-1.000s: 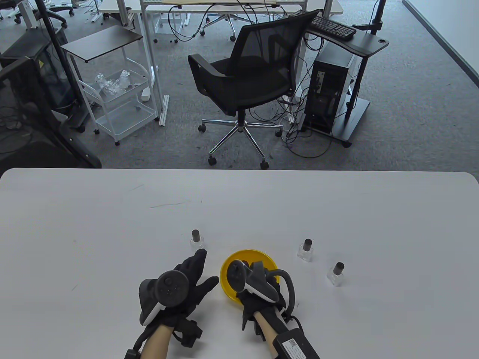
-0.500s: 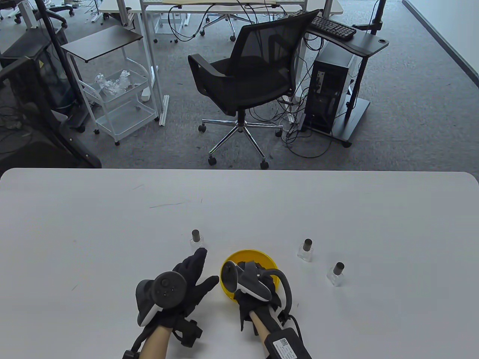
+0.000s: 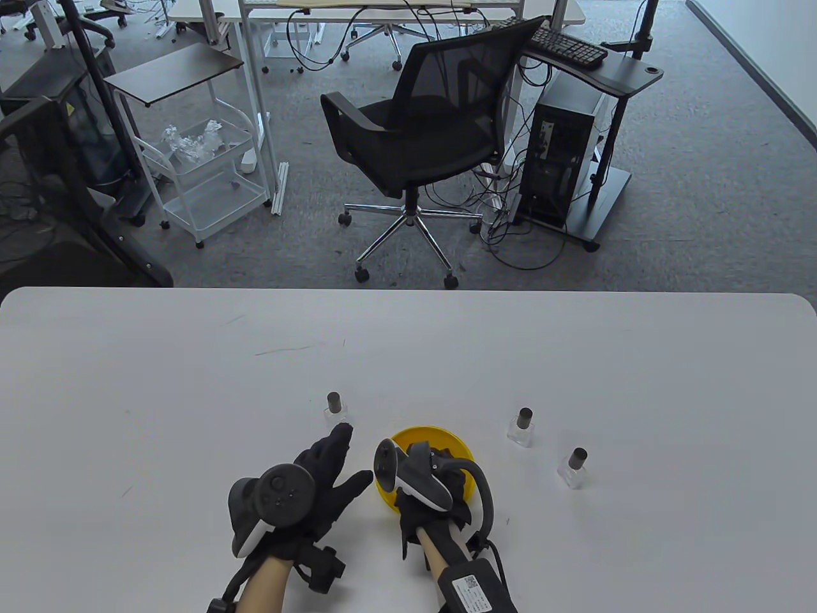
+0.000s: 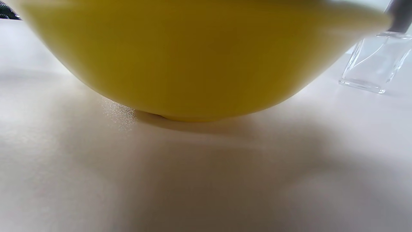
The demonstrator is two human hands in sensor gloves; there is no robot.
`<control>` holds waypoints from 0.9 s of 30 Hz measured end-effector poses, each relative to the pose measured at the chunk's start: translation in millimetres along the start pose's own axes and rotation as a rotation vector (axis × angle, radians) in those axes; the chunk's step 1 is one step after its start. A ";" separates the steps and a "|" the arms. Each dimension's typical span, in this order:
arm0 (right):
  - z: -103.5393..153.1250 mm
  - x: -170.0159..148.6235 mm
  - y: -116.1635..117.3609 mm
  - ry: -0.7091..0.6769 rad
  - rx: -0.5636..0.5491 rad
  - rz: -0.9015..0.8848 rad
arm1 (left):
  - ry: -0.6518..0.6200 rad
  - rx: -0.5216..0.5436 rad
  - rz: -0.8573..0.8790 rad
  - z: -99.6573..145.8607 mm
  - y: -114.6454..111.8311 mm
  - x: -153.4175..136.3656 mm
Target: Assemble perfume bottles from components
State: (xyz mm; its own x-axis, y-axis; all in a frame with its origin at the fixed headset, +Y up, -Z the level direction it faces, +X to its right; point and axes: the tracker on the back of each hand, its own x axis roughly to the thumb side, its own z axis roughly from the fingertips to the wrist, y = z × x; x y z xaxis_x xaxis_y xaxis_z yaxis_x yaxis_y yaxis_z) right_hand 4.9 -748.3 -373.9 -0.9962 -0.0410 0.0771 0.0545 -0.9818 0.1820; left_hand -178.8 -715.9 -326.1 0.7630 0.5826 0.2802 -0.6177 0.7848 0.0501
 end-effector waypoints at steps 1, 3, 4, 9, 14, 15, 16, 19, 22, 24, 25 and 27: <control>-0.9 -1.3 0.6 -0.002 -0.007 -0.012 | -0.001 0.000 0.000 0.0 0.1 -0.1; -1.3 -3.1 1.5 -0.005 -0.014 -0.018 | -0.002 0.001 0.006 0.0 0.6 0.1; -1.3 -3.5 1.8 -0.008 -0.015 -0.020 | -0.003 0.001 0.008 -0.2 0.5 -0.1; -0.1 -11.0 -1.5 -0.022 0.002 -0.144 | 0.000 -0.008 0.001 -0.3 -0.7 -0.9; 6.5 -24.5 -10.5 -0.029 -0.043 -0.322 | 0.008 -0.010 0.000 -0.1 -0.2 -1.1; 8.2 -26.2 -11.9 -0.034 -0.049 -0.341 | 0.009 -0.011 -0.003 -0.2 -0.6 -1.2; 11.0 -28.5 -14.1 -0.042 -0.057 -0.361 | 0.010 -0.014 -0.008 -0.4 -1.2 -1.1; 22.6 -37.7 -23.1 -0.063 -0.122 -0.393 | 0.012 -0.030 -0.033 -0.9 -4.8 -0.7; 34.1 -51.7 -30.7 -0.078 -0.200 -0.459 | 0.012 -0.045 -0.061 -1.1 -8.0 0.1; 40.9 -62.2 -33.7 -0.098 -0.234 -0.536 | 0.010 -0.053 -0.073 -1.3 -9.7 0.7; 43.4 -66.6 -34.5 -0.111 -0.249 -0.572 | 0.011 -0.055 -0.077 -1.3 -10.3 0.8; 51.1 -79.4 -35.4 -0.148 -0.275 -0.655 | 0.011 -0.062 -0.091 -1.5 -12.1 1.3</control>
State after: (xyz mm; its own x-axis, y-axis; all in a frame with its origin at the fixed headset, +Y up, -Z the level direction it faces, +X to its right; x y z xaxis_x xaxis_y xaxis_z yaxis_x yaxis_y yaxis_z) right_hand 85.6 -700.8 -336.4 -0.7979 0.5776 0.1724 -0.5885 -0.8083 -0.0154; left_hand -170.0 -724.3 -327.7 0.8178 0.5101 0.2666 -0.5328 0.8461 0.0154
